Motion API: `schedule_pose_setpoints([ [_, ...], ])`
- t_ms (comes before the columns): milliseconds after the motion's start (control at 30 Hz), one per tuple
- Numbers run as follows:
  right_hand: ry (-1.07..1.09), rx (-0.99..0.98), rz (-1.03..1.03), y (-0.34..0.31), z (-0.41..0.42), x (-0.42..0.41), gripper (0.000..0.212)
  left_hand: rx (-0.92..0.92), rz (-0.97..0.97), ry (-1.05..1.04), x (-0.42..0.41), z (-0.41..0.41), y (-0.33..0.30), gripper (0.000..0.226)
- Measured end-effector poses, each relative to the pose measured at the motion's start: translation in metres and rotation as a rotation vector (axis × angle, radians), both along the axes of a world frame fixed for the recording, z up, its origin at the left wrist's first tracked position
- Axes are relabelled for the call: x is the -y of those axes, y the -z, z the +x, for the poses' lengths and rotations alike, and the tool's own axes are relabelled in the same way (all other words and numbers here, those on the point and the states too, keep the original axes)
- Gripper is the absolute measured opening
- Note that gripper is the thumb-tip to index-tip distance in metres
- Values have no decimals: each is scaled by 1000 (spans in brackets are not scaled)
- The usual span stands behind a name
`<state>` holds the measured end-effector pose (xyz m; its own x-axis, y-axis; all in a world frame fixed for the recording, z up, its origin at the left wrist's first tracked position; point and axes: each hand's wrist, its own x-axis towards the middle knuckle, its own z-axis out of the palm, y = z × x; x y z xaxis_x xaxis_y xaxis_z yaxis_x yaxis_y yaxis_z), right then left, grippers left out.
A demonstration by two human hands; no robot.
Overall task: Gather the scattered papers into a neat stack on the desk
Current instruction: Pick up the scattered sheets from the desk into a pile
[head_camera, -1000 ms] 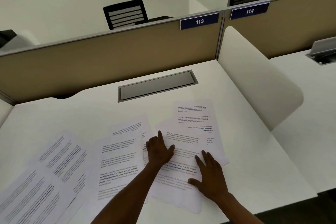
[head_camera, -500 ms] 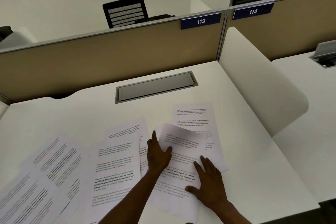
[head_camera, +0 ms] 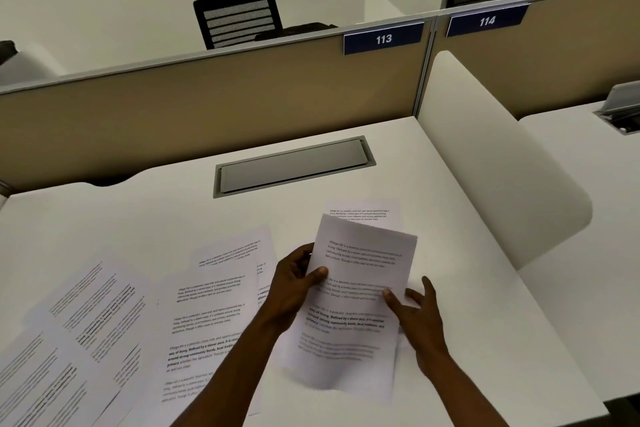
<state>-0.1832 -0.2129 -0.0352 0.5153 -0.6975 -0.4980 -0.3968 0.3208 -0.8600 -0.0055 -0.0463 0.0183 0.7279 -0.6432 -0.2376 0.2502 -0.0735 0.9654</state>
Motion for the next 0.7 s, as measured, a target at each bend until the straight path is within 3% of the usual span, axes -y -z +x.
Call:
schedule_pose_setpoints([
  [100, -51, 171, 233, -1, 1, 21, 65, -128, -85, 42, 11, 12, 0, 44],
  [233, -99, 208, 154, 3, 3, 35, 30, -190, -21, -23, 32, 20, 9, 40],
  [467, -49, 44, -236, 15, 18, 63, 36, 168, 464, -129, 57, 42, 34, 25],
  [700, -115, -38, -387, 16, 47, 77, 26, 443, 780, -19, 80, 83, 39, 41],
])
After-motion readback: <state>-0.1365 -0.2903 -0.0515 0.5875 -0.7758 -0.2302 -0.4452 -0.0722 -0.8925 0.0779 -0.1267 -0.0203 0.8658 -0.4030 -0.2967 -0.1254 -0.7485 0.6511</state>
